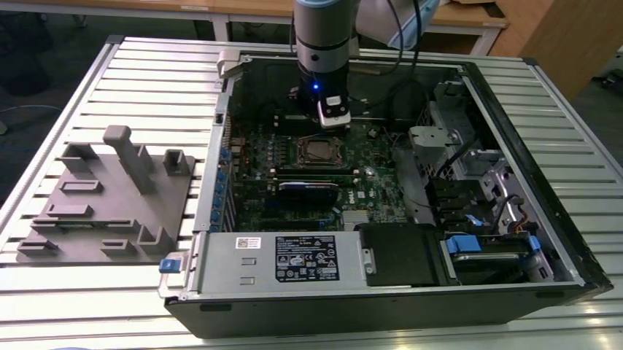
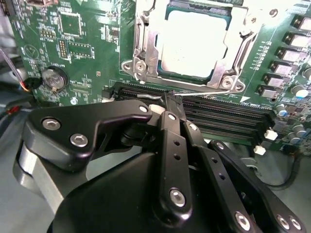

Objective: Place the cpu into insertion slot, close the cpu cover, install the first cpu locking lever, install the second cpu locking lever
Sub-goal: 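Install the first cpu locking lever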

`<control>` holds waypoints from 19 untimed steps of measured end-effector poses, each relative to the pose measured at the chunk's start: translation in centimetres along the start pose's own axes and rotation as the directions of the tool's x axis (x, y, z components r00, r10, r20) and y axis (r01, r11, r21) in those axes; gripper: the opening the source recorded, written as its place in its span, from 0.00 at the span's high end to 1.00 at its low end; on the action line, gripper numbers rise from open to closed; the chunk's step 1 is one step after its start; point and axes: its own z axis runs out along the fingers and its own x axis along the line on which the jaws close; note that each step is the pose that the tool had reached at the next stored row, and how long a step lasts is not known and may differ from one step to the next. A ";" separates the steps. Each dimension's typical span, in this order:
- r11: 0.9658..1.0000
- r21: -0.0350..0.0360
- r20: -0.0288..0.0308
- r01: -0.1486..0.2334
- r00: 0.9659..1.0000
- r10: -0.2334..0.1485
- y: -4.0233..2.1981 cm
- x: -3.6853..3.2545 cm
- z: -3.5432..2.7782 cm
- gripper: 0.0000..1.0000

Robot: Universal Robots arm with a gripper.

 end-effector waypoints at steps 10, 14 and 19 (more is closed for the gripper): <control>0.998 0.008 0.014 -0.061 0.998 0.061 0.53 0.22 0.18 0.89; 0.998 0.010 0.016 -0.066 0.998 0.066 0.60 0.25 0.22 0.89; 0.998 0.015 0.019 -0.068 0.998 0.068 0.58 0.25 0.32 0.89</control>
